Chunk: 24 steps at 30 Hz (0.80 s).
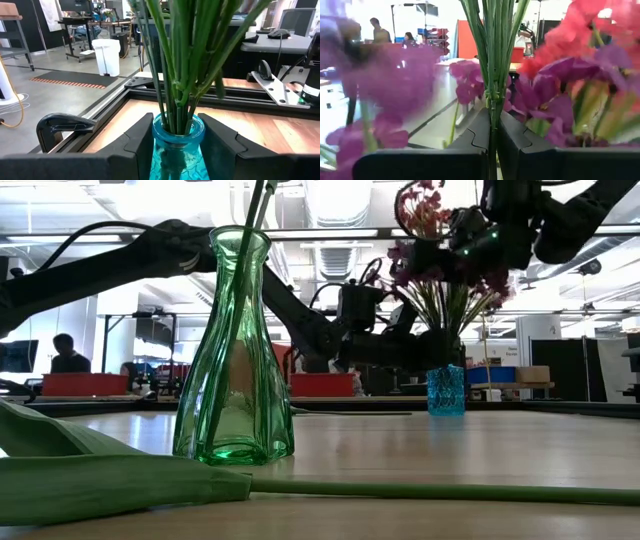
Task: Sort flowers into vase by color
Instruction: Put the red flowers into the blue vase
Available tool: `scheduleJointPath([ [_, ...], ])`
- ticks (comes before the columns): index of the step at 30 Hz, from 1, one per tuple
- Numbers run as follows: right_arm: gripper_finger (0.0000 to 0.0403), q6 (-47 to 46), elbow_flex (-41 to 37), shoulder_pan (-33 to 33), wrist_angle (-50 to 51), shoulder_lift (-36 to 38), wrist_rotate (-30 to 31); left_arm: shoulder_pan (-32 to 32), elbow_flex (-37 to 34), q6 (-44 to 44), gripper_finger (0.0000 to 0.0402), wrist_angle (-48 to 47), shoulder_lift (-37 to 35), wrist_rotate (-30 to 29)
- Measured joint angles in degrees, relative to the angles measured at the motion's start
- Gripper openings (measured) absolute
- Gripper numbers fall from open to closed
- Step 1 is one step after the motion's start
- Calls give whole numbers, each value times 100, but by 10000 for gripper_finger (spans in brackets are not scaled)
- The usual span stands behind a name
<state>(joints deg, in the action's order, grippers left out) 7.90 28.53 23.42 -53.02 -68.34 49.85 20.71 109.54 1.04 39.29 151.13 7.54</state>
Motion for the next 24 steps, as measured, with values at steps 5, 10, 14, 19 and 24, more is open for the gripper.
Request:
scheduleJointPath([
  [5, 12, -120, -107, 143, -44, -8, -360, 0, 1, 36, 118, -8, -1, 14],
  [10, 12, 195, -124, 193, -257, -121, -740, 0, 2, 42, 118, -10, -2, 25],
  [14, 12, 526, -148, 186, -539, -306, -1068, 0, 2, 42, 118, -11, -2, 35],
  [19, 12, 774, -273, 204, -1128, -533, -1074, -2, 2, 52, 118, -15, -2, 45],
  [24, 12, 789, -451, 215, -1580, -616, -1083, -4, 2, 85, 118, -24, -4, 53],
])
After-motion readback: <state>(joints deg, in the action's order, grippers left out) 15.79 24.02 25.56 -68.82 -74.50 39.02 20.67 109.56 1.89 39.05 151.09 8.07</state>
